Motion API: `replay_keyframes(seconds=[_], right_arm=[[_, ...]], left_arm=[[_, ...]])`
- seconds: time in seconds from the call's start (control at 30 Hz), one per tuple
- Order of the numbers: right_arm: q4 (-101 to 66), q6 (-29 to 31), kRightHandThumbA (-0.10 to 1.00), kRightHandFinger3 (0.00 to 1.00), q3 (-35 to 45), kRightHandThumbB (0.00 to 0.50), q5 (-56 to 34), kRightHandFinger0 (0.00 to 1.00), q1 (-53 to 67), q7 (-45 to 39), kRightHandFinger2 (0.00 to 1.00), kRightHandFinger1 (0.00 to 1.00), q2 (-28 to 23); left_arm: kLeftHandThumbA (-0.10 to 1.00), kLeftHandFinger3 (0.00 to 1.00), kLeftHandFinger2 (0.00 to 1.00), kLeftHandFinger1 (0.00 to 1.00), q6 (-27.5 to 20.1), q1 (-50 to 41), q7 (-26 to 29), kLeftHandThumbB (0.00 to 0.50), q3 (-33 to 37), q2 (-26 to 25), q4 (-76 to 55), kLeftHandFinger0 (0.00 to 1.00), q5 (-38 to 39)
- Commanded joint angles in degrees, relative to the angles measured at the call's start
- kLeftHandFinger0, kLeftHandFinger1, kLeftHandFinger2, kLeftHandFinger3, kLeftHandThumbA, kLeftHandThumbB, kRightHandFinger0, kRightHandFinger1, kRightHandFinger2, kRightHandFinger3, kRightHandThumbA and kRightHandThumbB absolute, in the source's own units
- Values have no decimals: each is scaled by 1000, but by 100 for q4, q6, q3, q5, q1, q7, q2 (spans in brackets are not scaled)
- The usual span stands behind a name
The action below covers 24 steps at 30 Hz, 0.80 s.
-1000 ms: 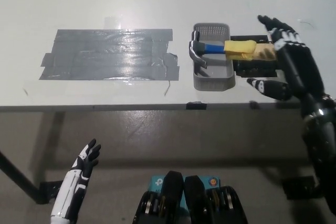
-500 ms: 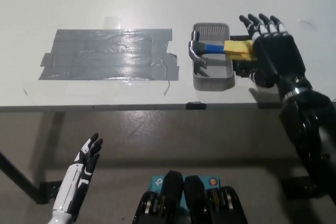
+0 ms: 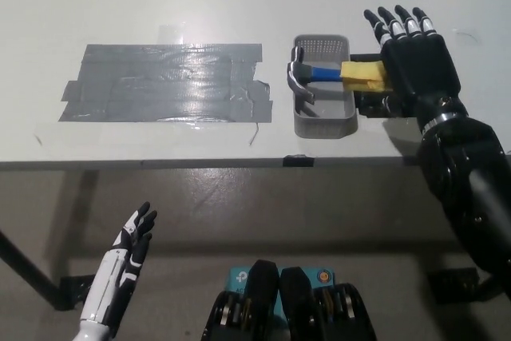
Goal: The robot picks the hammer with right hand and hits the black area on the desk and places it back.
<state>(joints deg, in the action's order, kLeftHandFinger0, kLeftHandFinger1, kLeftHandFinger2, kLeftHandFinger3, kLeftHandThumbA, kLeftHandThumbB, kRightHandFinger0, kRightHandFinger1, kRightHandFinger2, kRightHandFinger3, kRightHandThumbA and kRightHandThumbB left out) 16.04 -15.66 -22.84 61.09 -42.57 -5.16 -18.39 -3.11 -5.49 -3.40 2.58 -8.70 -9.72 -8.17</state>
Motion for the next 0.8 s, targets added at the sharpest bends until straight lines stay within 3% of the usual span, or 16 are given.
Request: replay_keyframes(seconds=[0.0, 0.23, 0.5, 0.77], right_arm=[[93, -112, 1000, 1000, 5, 500, 54, 1000, -394, 34, 1000, 1000, 52], [477, -80, 1000, 1000, 21, 500, -59, 1000, -515, 108, 1000, 1000, 190], [905, -36, 1000, 1000, 2, 498, -101, 1000, -685, 241, 1000, 1000, 311], [1217, -84, 1000, 1000, -41, 500, -77, 1000, -865, 280, 1000, 1000, 411]], left_arm=[[996, 1000, 1000, 1000, -205, 43, -44, 122, 11, -77, -183, 1000, -19], [985, 1000, 1000, 1000, -157, 60, -61, 95, 4, -87, -201, 1000, 7], [979, 1000, 1000, 1000, -171, 63, -76, 103, -7, -88, -186, 1000, 42], [930, 1000, 1000, 1000, -114, 66, -133, 58, 17, -88, -250, 1000, 42]])
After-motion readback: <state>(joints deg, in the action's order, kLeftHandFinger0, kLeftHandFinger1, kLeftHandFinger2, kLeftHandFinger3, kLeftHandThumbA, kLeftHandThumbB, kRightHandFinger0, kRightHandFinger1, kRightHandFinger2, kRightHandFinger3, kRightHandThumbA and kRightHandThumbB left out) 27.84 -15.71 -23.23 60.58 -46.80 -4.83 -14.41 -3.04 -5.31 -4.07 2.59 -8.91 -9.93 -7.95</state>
